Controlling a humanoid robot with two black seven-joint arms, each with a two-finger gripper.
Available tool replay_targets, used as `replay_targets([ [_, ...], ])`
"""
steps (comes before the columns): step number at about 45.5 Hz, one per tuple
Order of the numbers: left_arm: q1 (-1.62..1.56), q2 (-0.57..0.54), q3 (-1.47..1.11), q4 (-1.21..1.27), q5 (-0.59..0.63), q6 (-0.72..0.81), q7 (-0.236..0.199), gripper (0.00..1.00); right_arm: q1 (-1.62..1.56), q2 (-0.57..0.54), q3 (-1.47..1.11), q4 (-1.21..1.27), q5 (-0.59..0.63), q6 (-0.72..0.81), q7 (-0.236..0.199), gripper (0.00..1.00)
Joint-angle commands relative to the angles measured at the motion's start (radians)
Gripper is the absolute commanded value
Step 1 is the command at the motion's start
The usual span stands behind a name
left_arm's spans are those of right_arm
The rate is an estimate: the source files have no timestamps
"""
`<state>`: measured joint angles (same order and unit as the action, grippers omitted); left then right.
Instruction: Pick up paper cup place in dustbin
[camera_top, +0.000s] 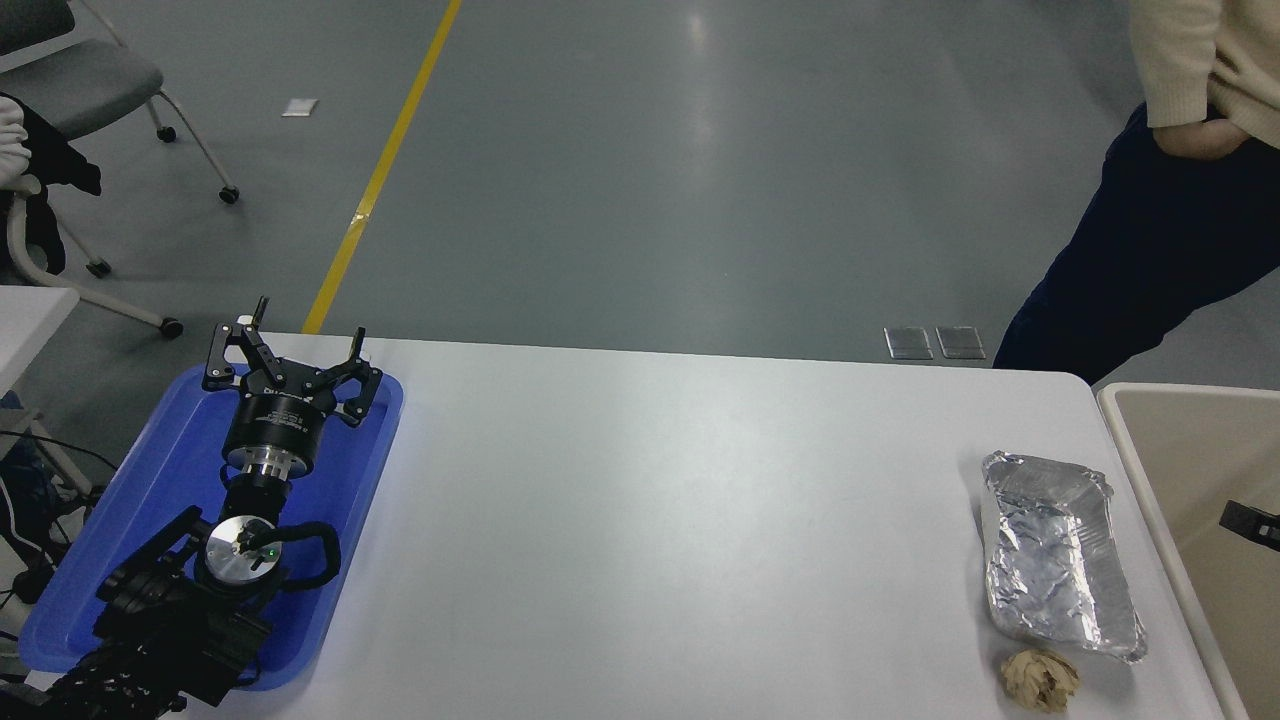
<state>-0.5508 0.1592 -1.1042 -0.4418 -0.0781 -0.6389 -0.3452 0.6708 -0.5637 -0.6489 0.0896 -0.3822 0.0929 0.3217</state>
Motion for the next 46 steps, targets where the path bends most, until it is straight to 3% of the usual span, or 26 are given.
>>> replay_targets([
  [1, 0.000, 0.002, 0.001, 0.000, 0.000, -0.001, 0.002, 1.00, 0.145, 0.022, -0.011, 0.012, -0.014, 0.071, 0.002, 1.00],
  [15, 0.000, 0.002, 0.003, 0.000, 0.000, 0.001, 0.000, 1.00, 0.418, 0.030, -0.115, 0.137, -0.072, 0.183, -0.010, 1.00],
  [25, 0.000, 0.002, 0.003, 0.000, 0.000, 0.001, 0.000, 1.00, 0.688, 0.024, -0.290, 0.468, -0.116, 0.232, -0.016, 1.00],
  [33, 0.000, 0.002, 0.003, 0.000, 0.000, 0.001, 0.000, 1.00, 0.883, 0.031, -0.359, 0.775, -0.115, 0.254, -0.055, 1.00],
  [46, 0.000, 0.002, 0.003, 0.000, 0.000, 0.001, 0.000, 1.00, 1.032, 0.108, -0.348, 0.924, -0.101, 0.357, -0.078, 1.00],
])
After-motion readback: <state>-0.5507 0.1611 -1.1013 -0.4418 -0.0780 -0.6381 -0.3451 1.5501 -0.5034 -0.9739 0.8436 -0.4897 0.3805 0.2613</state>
